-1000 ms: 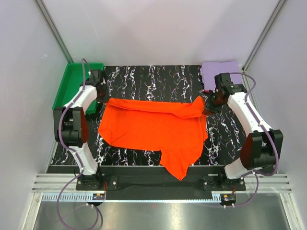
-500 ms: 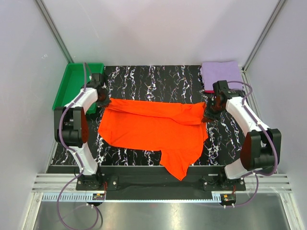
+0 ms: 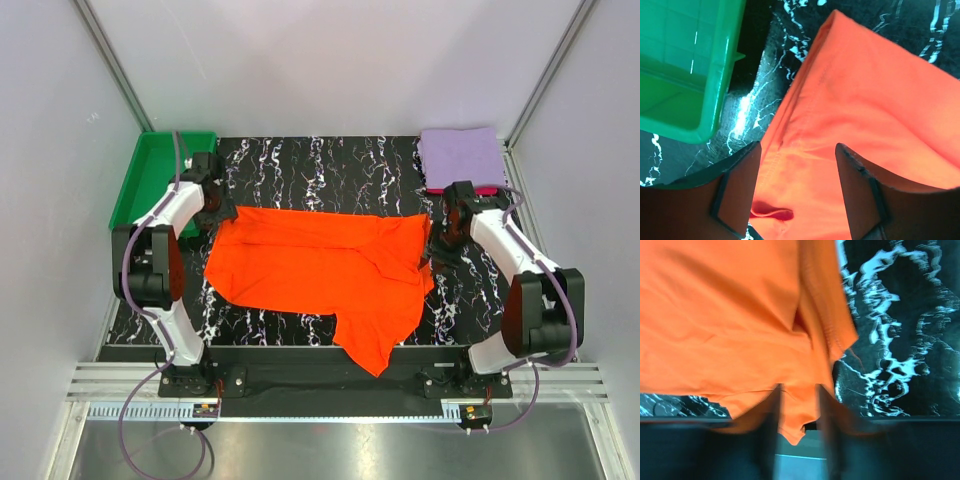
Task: Fold and stack the t-shirts
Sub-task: Fold the tshirt
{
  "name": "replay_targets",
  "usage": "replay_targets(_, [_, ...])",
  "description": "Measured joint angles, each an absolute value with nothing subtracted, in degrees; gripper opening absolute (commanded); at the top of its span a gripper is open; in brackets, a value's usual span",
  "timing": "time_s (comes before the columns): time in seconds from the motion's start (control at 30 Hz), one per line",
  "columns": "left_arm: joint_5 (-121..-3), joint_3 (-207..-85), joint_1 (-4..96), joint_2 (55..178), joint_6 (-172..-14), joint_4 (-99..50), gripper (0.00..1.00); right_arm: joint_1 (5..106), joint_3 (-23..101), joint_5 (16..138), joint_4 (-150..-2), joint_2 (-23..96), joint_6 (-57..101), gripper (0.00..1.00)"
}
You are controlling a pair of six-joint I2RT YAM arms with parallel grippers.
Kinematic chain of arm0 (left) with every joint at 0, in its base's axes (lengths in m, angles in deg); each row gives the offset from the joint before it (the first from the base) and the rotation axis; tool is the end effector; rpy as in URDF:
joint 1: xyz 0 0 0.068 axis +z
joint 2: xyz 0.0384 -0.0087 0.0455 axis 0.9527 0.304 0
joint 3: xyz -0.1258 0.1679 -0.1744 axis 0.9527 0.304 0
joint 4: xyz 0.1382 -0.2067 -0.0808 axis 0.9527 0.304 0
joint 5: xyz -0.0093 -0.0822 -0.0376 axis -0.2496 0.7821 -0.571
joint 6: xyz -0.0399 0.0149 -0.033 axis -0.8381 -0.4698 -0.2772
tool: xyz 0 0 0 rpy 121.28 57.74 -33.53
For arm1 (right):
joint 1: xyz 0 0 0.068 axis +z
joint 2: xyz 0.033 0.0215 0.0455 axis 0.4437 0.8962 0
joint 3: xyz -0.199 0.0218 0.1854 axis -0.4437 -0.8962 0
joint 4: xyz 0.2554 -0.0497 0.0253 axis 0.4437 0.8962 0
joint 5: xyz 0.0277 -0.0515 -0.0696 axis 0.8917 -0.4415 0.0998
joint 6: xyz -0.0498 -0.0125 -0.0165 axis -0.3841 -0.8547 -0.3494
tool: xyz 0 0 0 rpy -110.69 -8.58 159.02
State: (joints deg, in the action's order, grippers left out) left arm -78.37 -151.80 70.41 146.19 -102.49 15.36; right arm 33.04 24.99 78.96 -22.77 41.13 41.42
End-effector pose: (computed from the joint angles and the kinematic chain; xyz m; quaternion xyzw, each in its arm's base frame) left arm 0.3796 -0.0074 0.2127 -0.1735 0.9583 0.0255 0.2258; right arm 0.2692 0.0376 0.2248 0.1585 0.9780 0.1094 0.0795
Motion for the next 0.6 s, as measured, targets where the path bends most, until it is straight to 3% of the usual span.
replay_targets(0.07, [-78.0,-151.8,70.1,145.6,-102.7,15.3,0.61,32.2,26.8,78.0,-22.2,42.3,41.1,0.51])
replay_targets(0.23, [-74.3,-155.4,69.9,146.4,-102.8,14.6,0.31,28.3,41.0,77.1,-23.2,53.2,38.9,0.52])
replay_targets(0.43, [-68.2,-162.4,69.8,152.1,-102.9,11.2,0.25,22.6,52.9,78.7,-26.2,65.4,38.0,0.48])
replay_targets(0.6, [-67.0,-166.3,69.7,157.7,-102.9,12.3,0.22,22.3,55.4,82.0,-27.2,69.1,38.1,0.52])
